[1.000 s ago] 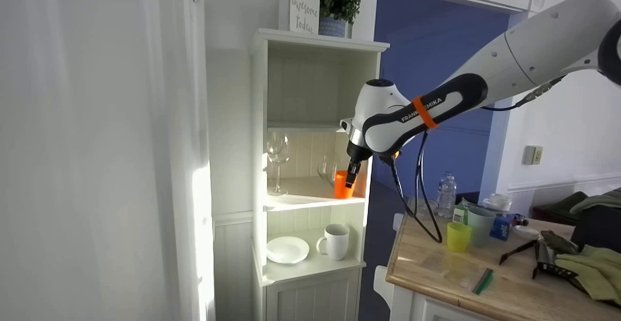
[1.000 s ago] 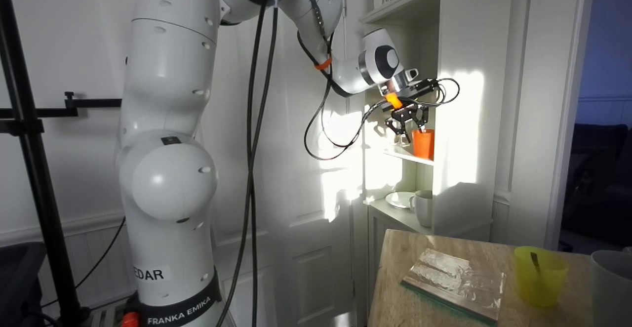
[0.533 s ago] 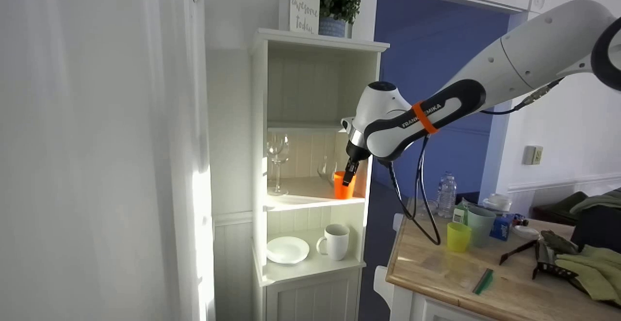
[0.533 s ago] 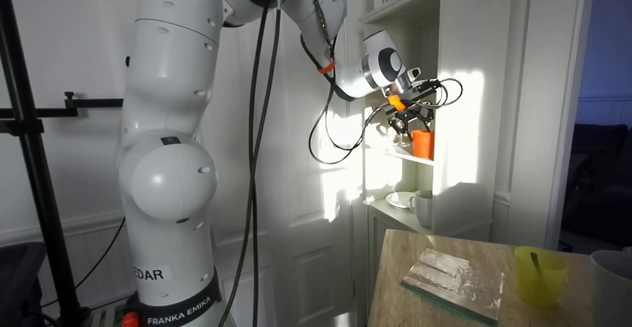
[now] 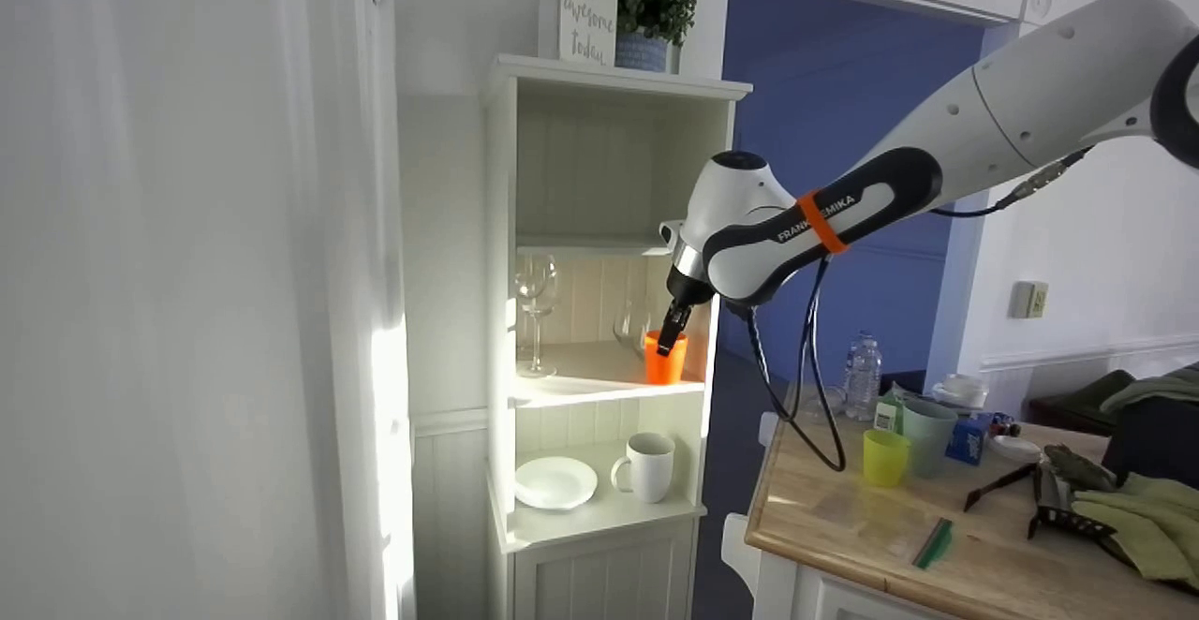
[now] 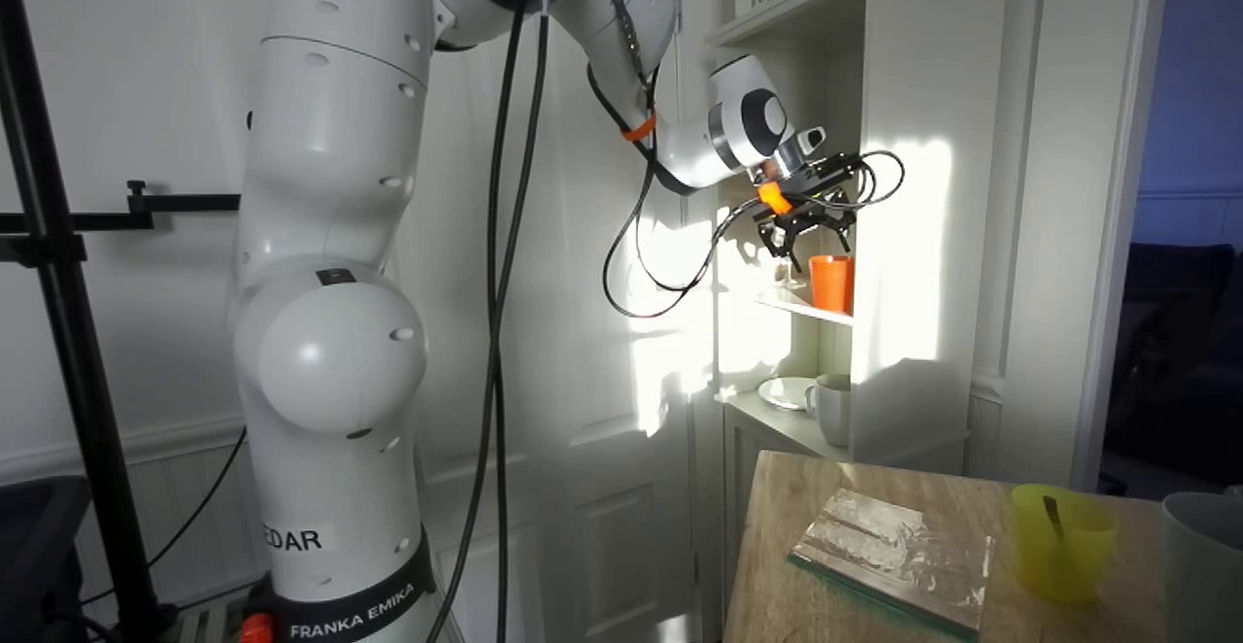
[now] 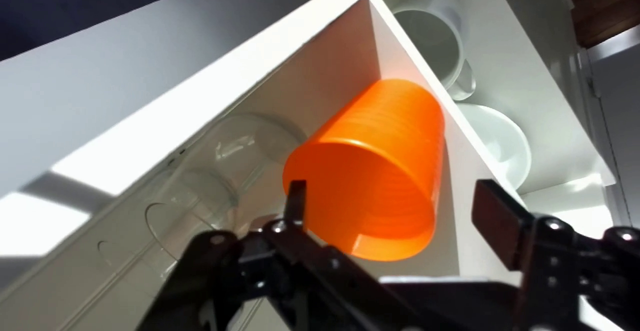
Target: Put the orange cup on the middle shelf
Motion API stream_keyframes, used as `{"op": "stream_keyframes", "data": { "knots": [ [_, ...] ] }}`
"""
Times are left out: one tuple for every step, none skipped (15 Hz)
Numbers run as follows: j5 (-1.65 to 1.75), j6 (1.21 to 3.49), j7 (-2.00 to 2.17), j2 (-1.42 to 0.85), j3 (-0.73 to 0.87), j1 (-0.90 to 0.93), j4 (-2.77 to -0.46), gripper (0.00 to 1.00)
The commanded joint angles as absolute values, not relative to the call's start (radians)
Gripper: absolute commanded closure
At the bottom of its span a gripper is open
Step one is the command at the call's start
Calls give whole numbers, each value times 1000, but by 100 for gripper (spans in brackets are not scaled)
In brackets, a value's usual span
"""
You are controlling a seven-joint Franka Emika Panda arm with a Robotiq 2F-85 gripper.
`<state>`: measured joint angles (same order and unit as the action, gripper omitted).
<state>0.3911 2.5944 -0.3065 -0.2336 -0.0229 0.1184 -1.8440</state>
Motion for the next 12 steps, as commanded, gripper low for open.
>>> {"op": "stream_keyframes", "data": {
  "knots": [
    [417,2615,-254,-201,-22,113,-1876,22],
    [430,2623,-243,-202,-17,114,-1875,26],
    [441,2630,-230,-206,-12,116,-1873,31],
    [457,2638,-215,-211,-6,119,-1871,31],
    [470,2646,-205,-215,-2,120,-1870,30],
    [490,2658,-189,-217,3,122,-1871,32],
    [517,2671,-167,-220,11,126,-1872,32],
    [532,2681,-154,-223,14,126,-1872,33],
    [546,2687,-142,-226,16,127,-1873,34],
    [567,2697,-126,-230,22,129,-1872,33],
    [579,2704,-115,-233,24,130,-1872,35],
    [594,2709,-103,-236,28,131,-1870,34]
  ]
}}
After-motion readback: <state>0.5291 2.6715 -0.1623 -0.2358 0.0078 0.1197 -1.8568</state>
